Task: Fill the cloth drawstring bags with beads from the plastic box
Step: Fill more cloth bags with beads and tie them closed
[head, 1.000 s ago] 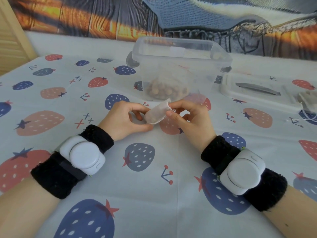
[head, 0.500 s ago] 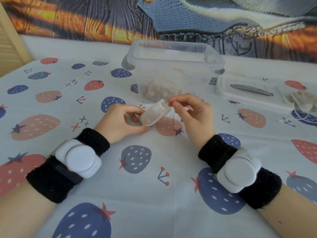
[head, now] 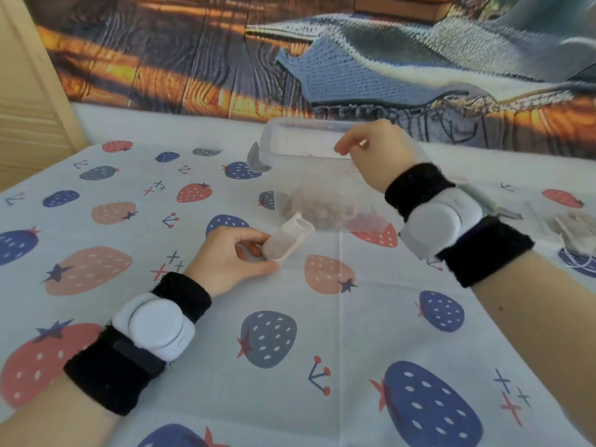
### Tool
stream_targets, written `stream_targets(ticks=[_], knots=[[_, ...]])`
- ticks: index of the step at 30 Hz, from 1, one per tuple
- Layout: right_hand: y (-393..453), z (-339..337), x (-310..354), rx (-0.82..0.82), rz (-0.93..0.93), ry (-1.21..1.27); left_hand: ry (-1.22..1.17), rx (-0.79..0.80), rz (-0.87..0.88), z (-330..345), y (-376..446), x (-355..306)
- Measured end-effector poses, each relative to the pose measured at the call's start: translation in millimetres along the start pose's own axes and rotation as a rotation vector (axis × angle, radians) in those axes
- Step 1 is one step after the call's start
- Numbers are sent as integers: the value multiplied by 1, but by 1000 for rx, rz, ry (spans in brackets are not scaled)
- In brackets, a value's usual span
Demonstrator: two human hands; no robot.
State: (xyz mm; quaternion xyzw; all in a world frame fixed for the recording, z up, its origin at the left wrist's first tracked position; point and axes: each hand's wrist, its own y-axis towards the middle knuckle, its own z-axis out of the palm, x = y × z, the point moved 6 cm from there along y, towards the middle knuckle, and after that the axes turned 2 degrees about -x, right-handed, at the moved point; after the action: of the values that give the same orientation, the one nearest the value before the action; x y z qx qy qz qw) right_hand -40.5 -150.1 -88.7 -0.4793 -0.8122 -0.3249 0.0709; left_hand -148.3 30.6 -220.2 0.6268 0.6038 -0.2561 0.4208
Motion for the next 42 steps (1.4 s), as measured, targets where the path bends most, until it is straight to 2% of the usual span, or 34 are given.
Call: stream_targets(ticks=[2, 7, 15, 21, 24, 30, 38, 42], knots=[[11, 6, 4, 221, 67, -114, -20, 7, -12, -1, 0, 1], [19, 25, 9, 603, 36, -281, -41, 25, -35, -1, 0, 2], [-3, 29, 7, 815, 1, -257, -107, -22, -79, -5, -1, 0], [-10, 38, 8, 846, 7, -248, -148, -14, -107, -5, -2, -1], [-15, 49, 14, 909, -65, -264, -153, 0, -107, -5, -2, -2], [-9, 72, 8, 882, -148, -261, -157, 8, -95, -3, -2, -2], [-12, 77, 2, 932, -80, -315, -145, 7, -90, -2, -2, -4], [-16, 78, 0, 905, -38, -251, -143, 2, -90, -3, -2, -4]])
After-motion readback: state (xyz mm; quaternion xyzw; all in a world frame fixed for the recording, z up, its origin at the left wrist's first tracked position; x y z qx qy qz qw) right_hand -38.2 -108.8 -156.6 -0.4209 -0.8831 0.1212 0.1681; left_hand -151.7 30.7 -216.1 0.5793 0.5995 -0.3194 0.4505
